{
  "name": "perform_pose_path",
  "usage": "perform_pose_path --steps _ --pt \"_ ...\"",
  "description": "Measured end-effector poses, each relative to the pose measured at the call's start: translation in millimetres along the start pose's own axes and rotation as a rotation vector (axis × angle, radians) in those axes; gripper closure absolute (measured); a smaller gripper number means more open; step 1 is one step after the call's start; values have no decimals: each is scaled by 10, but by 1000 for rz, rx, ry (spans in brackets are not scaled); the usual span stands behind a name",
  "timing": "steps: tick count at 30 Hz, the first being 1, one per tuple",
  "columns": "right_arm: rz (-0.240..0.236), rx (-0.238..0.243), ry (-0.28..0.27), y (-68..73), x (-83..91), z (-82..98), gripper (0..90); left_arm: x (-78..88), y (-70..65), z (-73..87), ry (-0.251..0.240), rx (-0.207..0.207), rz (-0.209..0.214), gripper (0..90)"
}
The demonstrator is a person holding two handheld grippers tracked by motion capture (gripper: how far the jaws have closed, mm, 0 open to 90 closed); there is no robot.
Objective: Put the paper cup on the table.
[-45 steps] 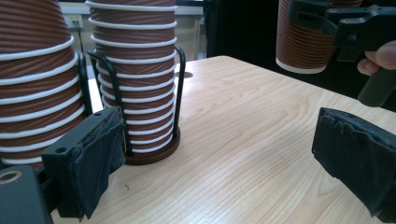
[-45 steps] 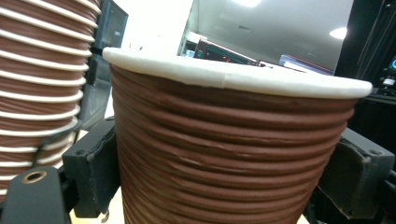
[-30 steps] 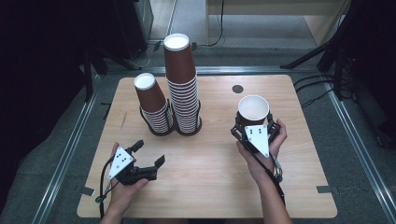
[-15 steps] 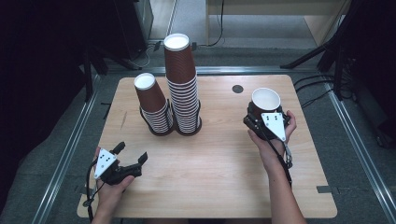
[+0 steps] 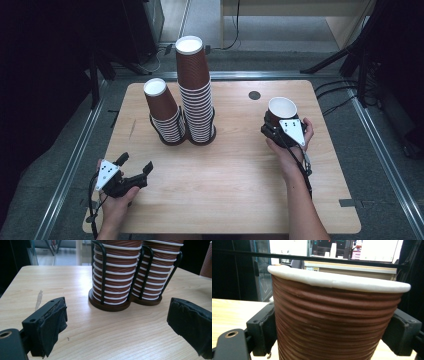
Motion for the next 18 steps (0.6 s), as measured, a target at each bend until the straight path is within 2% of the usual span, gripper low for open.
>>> perform_pose_path --steps 12,18 --pt "3 -31 43 -9 -100 189 131 -15 58 99 5 22 -34 35" --pt "-2 -18 53 -26 -99 248 131 -10 89 120 -4 29 -54 35"
Point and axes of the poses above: each handheld gripper's, and its own axes: x roughly backward along the jaws, z roughly out of its underside, y roughly to its left, the point moved 4 cm from there along -x, roughly forward along the jaws, and after that the axes turned 9 degrees about -y, right-handed, at the moved point
